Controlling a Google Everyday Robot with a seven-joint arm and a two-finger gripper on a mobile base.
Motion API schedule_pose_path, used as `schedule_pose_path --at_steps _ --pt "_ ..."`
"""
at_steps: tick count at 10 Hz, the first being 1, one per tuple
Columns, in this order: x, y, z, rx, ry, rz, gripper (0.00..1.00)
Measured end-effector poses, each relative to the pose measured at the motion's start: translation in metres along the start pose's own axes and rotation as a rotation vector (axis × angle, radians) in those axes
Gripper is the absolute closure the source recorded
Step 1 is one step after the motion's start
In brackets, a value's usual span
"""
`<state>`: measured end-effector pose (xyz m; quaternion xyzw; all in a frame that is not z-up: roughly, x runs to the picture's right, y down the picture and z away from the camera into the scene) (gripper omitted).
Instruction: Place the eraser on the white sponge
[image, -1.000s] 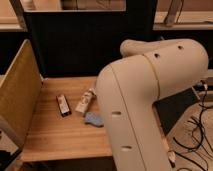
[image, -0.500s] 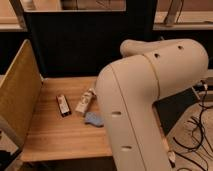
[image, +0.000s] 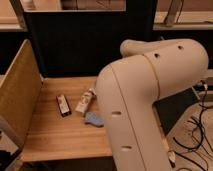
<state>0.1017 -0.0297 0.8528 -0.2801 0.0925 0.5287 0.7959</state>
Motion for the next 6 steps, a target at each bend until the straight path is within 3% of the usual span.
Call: schedule_pose_path --at_steps 3,6 --pt "-0.004 -0.004 -0.007 0.012 -0.013 -0.002 0.2" --pt "-0.02 -0.004 -0.029 0.044 -0.046 -0.03 0.2"
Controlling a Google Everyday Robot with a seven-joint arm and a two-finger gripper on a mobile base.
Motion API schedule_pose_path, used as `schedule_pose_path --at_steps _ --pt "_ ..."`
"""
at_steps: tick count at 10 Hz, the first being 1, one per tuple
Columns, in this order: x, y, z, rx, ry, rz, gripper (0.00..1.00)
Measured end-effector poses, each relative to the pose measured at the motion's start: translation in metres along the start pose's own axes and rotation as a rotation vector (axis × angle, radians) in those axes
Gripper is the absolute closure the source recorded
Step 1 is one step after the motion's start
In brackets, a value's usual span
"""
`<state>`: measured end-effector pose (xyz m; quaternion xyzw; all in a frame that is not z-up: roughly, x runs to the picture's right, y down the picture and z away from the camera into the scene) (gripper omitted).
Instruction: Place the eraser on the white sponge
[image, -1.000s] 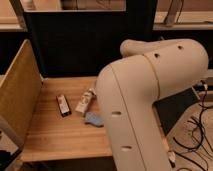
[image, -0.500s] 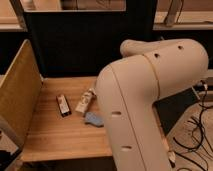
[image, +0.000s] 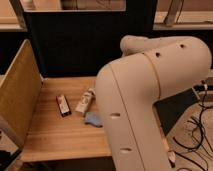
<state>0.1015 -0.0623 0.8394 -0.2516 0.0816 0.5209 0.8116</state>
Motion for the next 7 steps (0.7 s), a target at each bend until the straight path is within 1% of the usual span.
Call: schedule_pose_path --at_steps 1,2,3,4,5,6,7 --pt "-0.012 0.007 -0.01 0.004 -0.018 -0.034 0.2" --pt "-0.021 0.02 -0.015 -0.006 -0.028 -0.075 0.2" --pt "-0.028 0.033 -0.016 -0.017 -0.033 -0.108 0.2" --pt "-0.034 0.055 -0.014 -0.04 -0.029 -0.164 0.2" --pt "-0.039 0.087 -0.006 -0.072 -0.015 -0.237 0.2" --pt "-0.04 0.109 0.0 -0.096 0.002 -0.289 0.2" --pt "-0.041 0.139 0.012 -0.126 0.033 -0.362 0.2"
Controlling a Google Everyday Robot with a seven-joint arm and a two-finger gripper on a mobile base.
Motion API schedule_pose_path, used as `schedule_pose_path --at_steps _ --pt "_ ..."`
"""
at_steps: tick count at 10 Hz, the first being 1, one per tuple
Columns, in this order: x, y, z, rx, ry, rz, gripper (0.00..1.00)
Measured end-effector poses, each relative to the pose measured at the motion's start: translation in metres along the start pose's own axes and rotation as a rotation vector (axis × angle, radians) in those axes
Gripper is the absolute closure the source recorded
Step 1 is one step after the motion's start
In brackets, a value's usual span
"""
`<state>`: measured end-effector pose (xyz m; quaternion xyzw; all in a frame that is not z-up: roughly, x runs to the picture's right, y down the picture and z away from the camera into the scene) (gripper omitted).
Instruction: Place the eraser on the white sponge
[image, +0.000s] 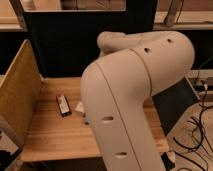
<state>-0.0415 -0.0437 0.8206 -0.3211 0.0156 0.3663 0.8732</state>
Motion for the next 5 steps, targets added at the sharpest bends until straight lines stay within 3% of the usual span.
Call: schedule_pose_path --at_steps 4,5 --pt "-0.05 0.075 0.044 -0.11 0.056 -0.207 0.2" --pt "-0.055 0.082 0.048 -0.121 0.058 -0.221 0.2"
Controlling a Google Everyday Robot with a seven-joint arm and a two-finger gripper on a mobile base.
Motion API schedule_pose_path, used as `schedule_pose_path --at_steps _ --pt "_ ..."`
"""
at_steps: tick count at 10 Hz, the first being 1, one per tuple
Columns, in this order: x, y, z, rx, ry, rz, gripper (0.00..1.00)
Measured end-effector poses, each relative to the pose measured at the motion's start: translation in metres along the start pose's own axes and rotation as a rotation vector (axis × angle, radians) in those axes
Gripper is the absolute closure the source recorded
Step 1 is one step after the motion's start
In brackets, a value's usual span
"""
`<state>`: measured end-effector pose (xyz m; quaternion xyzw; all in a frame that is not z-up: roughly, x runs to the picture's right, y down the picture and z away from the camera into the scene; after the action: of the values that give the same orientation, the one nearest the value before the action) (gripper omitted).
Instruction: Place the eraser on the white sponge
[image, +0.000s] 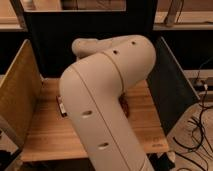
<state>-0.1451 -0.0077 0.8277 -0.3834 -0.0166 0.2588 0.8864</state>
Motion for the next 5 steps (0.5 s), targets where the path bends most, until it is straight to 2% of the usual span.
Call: schedule_pose_path --at_steps 3,4,5 --pt "0.003 -0.001 -0.001 -0.001 0.002 0.006 0.2" --pt "0.004 -0.004 -0.002 0.002 -0.009 0.025 0.2" --pt "0.01 -0.012 -0.007 0.015 -0.031 0.085 0.2"
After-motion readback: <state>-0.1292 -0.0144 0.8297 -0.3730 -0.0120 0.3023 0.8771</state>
